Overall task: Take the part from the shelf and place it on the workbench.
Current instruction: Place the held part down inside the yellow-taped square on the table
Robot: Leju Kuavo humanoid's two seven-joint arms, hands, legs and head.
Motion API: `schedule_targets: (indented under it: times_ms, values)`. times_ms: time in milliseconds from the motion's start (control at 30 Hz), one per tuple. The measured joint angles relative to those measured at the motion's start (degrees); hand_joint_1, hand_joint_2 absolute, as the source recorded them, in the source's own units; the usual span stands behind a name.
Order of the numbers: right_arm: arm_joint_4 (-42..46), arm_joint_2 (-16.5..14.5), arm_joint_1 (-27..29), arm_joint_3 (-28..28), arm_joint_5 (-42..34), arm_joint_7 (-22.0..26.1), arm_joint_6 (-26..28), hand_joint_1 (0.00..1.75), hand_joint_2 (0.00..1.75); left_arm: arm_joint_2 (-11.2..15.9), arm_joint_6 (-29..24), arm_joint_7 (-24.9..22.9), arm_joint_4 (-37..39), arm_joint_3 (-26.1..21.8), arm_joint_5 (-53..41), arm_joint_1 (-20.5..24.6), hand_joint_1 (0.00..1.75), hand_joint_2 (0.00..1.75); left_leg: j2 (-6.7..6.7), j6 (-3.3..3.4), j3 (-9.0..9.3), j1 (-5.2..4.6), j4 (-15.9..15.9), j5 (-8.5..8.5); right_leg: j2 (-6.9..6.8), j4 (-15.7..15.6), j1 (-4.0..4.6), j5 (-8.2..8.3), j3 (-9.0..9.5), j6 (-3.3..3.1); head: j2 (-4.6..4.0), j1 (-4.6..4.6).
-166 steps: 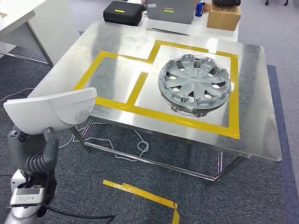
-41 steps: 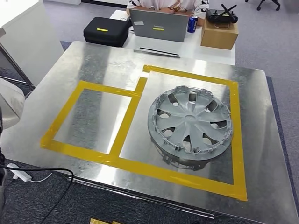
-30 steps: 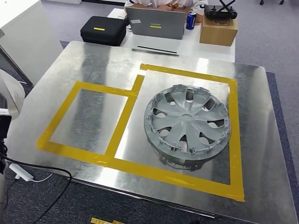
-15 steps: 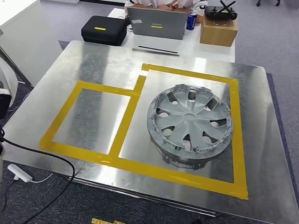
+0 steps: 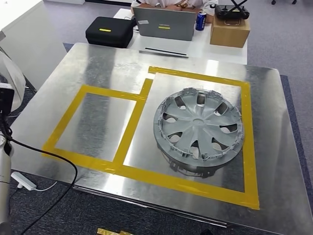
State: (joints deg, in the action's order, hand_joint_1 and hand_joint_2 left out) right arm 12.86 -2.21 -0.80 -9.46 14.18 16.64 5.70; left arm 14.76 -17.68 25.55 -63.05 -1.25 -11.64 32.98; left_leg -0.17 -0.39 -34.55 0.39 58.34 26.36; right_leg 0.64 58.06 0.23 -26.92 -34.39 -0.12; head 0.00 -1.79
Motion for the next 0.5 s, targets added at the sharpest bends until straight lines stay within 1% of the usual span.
schedule_targets:
  times_ms: [33,67,100,133,167,200,233,267,300,333,367,400,433,500]
  values:
    - [0.02,0.02,0.03,-0.07,-0.02,-0.03,0.0,0.0,0.0,-0.25,-0.09,0.01,0.22,0.1,0.1,0.14,1.75,1.75,0.01,-0.3,-0.24,0.05,0.61,0.59,0.0,-0.25,-0.1,0.19,0.11,-0.27,0.0,0.06]
    - [0.04,0.04,0.02,-0.14,-0.03,-0.03,0.0,0.0,0.0,-0.42,-0.18,0.03,0.38,0.2,0.15,0.3,1.75,1.75,0.02,-0.55,-0.91,0.1,2.21,1.76,-0.01,-0.5,-0.23,0.36,0.21,-0.52,0.0,0.13]
    - [0.05,0.07,-0.01,-0.22,-0.06,-0.03,0.0,0.0,0.0,-0.59,-0.26,0.05,0.55,0.32,0.15,0.44,1.75,1.75,0.03,-0.75,-2.14,0.16,5.02,3.46,-0.02,-0.62,-0.3,0.44,0.29,-0.68,0.0,0.2]
    - [0.07,0.1,-0.03,-0.28,-0.09,-0.03,-0.01,0.0,0.0,-0.78,-0.32,0.07,0.73,0.48,0.16,0.55,1.75,1.75,0.04,-0.94,-3.81,0.2,8.71,5.33,-0.02,-0.63,-0.28,0.43,0.32,-0.78,0.0,0.24]
    - [0.09,0.11,-0.02,-0.31,-0.11,-0.03,-0.03,0.0,0.0,-0.97,-0.35,0.07,0.93,0.63,0.16,0.56,1.75,1.75,0.04,-1.09,-5.5,0.24,12.31,6.74,-0.02,-0.6,-0.26,0.4,0.33,-0.83,0.0,0.24]
    - [0.1,0.11,0.0,-0.34,-0.12,-0.03,-0.05,0.0,0.0,-1.17,-0.39,0.07,1.15,0.76,0.17,0.5,1.75,1.75,0.04,-1.2,-6.7,0.27,14.75,7.24,-0.02,-0.57,-0.26,0.36,0.35,-0.86,0.0,0.23]
    - [0.1,0.11,0.03,-0.37,-0.13,-0.03,-0.08,0.0,0.0,-1.35,-0.44,0.08,1.33,0.84,0.17,0.44,1.75,1.75,0.04,-1.28,-7.09,0.32,15.38,6.68,-0.01,-0.52,-0.26,0.32,0.37,-0.87,0.0,0.24]
    - [0.11,0.11,0.05,-0.41,-0.13,-0.03,-0.1,0.0,0.0,-1.52,-0.59,0.13,1.46,0.87,0.15,0.44,1.75,1.75,0.04,-1.3,-6.46,0.39,13.87,5.1,0.02,-0.45,-0.28,0.27,0.4,-0.82,0.0,0.25]
    - [0.14,0.11,0.06,-0.47,-0.13,-0.03,-0.11,0.0,0.0,-1.68,-0.92,0.29,1.53,0.9,0.05,0.52,1.75,1.75,0.04,-1.28,-4.93,0.47,10.59,2.89,0.06,-0.35,-0.3,0.19,0.45,-0.71,0.0,0.25]
    - [0.16,0.13,0.03,-0.54,-0.13,-0.03,-0.11,0.0,0.0,-1.83,-1.39,0.59,1.55,0.97,-0.08,0.68,1.75,1.75,0.04,-1.22,-3.17,0.5,6.99,1.2,0.1,-0.22,-0.24,0.08,0.43,-0.54,0.0,0.25]
    - [0.19,0.15,0.0,-0.62,-0.11,-0.04,-0.11,0.0,0.0,-2.02,-2.01,1.0,1.55,1.11,-0.27,0.92,1.75,1.75,0.02,-1.05,-1.65,0.49,3.62,0.08,0.14,-0.03,-0.14,-0.04,0.32,-0.31,0.0,0.24]
    - [0.22,0.17,-0.03,-0.7,-0.1,-0.05,-0.12,0.0,0.0,-2.28,-2.64,1.46,1.55,1.32,-0.52,1.13,1.75,1.75,0.0,-0.82,-0.7,0.43,1.48,-0.37,0.14,0.09,-0.04,-0.07,0.15,-0.03,0.0,0.2]
    - [0.24,0.2,-0.05,-0.76,-0.06,-0.07,-0.14,0.0,0.0,-2.57,-3.21,1.85,1.55,1.57,-0.73,1.28,1.75,1.75,-0.03,-0.54,-0.41,0.33,0.68,-0.15,0.12,0.16,0.04,-0.07,-0.02,0.23,0.0,0.22]
    - [0.31,0.3,-0.11,-0.86,0.02,-0.14,-0.17,0.0,0.0,-3.29,-4.11,2.24,1.55,2.18,-1.4,1.53,1.75,1.75,-0.08,0.19,-0.45,0.31,0.38,-0.19,0.04,0.22,-0.01,-0.14,-0.33,0.81,0.0,0.22]
